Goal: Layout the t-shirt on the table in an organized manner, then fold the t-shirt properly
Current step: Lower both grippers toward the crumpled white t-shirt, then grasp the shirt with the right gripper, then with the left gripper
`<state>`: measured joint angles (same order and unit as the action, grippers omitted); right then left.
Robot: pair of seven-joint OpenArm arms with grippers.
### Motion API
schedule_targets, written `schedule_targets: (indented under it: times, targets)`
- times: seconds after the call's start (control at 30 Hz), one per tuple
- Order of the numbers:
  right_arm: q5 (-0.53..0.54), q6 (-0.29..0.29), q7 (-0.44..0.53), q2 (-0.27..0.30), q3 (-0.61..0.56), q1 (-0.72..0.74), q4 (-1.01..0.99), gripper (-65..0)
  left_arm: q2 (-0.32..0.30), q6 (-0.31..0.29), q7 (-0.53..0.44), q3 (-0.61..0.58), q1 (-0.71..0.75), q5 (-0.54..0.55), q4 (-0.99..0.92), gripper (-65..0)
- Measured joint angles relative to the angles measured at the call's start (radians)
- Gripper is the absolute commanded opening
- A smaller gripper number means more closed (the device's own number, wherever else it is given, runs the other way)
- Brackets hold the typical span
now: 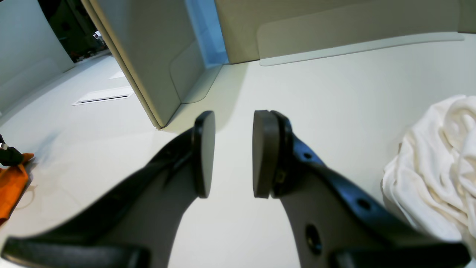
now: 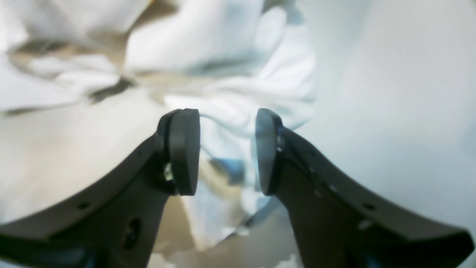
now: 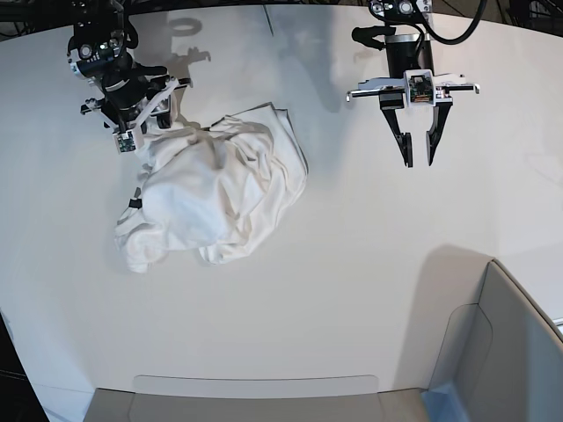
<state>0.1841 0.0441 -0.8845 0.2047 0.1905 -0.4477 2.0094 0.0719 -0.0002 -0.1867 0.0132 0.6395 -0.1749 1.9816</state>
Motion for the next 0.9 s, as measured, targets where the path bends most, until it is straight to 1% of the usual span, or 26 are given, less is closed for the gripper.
schedule_targets:
  times: [0.03,0.07,0.1,0.17,0.23,0.43,0.47,0.5,0.53,0.67,0.7,0.9]
  targets:
    - [-0.010,0.001,-0.003,-0.013,0.000,0.000,-0.001,-39.5,0.000,0.000,0.000,0.000,0.000,0.002,0.000,-46.6]
    - [-0.009,0.017,-0.003,-0.024,0.000,0.002,-0.008,-39.5,0.000,0.000,0.000,0.000,0.000,0.003,0.000,-46.6]
    - [-0.011,0.052,-0.007,-0.030,-0.001,0.005,-0.021,-39.5,0.000,0.000,0.000,0.000,0.000,0.003,0.000,-46.6]
    - [-0.009,0.089,-0.011,-0.037,-0.004,0.011,-0.043,-39.5,0.000,0.000,0.000,0.000,0.000,0.003,0.000,-46.6]
    - [-0.013,0.099,-0.008,-0.034,-0.003,0.016,-0.068,-39.5,0.000,0.000,0.000,0.000,0.000,0.003,0.000,-46.6]
    - [-0.006,0.100,0.014,-0.033,-0.001,0.017,-0.100,-39.7,0.000,0.000,0.000,0.000,0.000,0.003,0.000,-46.6]
    - [-0.006,0.100,0.014,-0.034,-0.001,0.017,-0.100,-40.6,0.000,0.000,0.000,0.000,0.000,0.003,0.000,-46.6]
    - [-0.006,0.100,0.016,-0.034,-0.001,0.016,-0.099,-42.4,0.000,0.000,0.000,0.000,0.000,0.003,0.000,-46.6]
    - [-0.005,0.100,0.016,-0.034,-0.001,0.015,-0.099,-45.7,0.000,0.000,0.000,0.000,0.000,0.003,0.000,-46.6]
    - [-0.015,0.098,0.021,-0.028,-0.050,0.016,-0.096,-63.9,0.000,0.000,0.000,0.000,0.000,0.002,-0.001,-46.6]
    - [-0.024,0.098,0.023,-0.028,-0.058,0.016,-0.093,-65.0,0.000,0.000,0.000,0.000,0.000,0.002,-0.002,-46.6]
    - [-0.024,0.099,-0.016,-0.032,-0.072,0.027,-0.056,-65.0,0.000,0.000,0.000,0.000,0.000,0.002,-0.017,-46.6]
